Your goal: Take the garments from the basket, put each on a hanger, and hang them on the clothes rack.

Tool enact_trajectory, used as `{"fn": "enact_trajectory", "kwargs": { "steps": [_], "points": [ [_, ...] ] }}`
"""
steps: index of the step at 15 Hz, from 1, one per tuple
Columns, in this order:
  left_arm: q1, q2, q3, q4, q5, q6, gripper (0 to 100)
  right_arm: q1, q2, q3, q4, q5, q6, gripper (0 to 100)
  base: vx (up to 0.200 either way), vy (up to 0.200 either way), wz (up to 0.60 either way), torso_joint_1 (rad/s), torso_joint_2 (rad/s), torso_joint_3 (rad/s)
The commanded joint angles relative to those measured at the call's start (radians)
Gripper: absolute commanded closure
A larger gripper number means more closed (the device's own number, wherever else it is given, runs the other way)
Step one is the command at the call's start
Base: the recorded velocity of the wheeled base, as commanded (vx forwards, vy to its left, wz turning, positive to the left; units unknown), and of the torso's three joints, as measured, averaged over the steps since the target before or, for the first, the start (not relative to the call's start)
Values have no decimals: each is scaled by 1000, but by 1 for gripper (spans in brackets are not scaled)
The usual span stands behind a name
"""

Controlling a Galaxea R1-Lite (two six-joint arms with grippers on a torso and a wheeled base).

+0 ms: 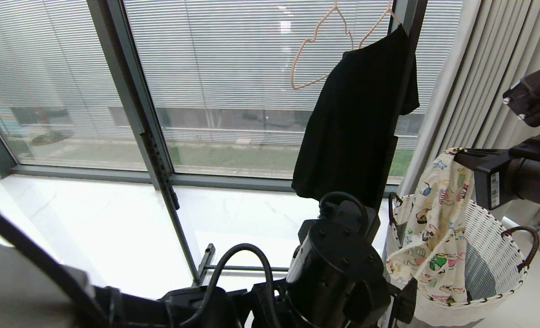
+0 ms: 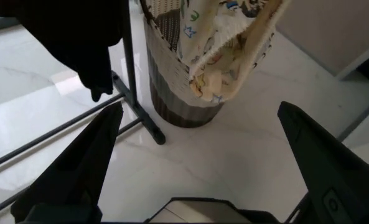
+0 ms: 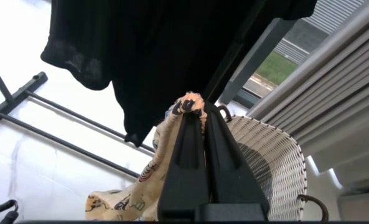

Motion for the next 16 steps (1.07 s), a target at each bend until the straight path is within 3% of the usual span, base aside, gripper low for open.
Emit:
{"fn": "enact_trajectory", "kwargs": {
  "steps": [1, 9, 12, 16],
  "points": [
    [47, 115, -64, -5, 1, 4, 0, 12, 0, 1, -1, 0, 7, 100, 0, 0, 0, 0, 0, 0],
    [81, 231, -179, -14, -35, 88, 0, 58, -5, 1, -1, 0, 24, 100, 0, 0, 0, 0, 0, 0],
    [99, 279, -248, -19, -38, 99, 0, 90, -20, 4, 4, 0, 29, 100, 0, 0, 0, 0, 0, 0],
    [107, 286, -257, -19, -38, 102, 0, 92, -25, 6, 4, 0, 29, 100, 0, 0, 0, 0, 0, 0]
  ]
}}
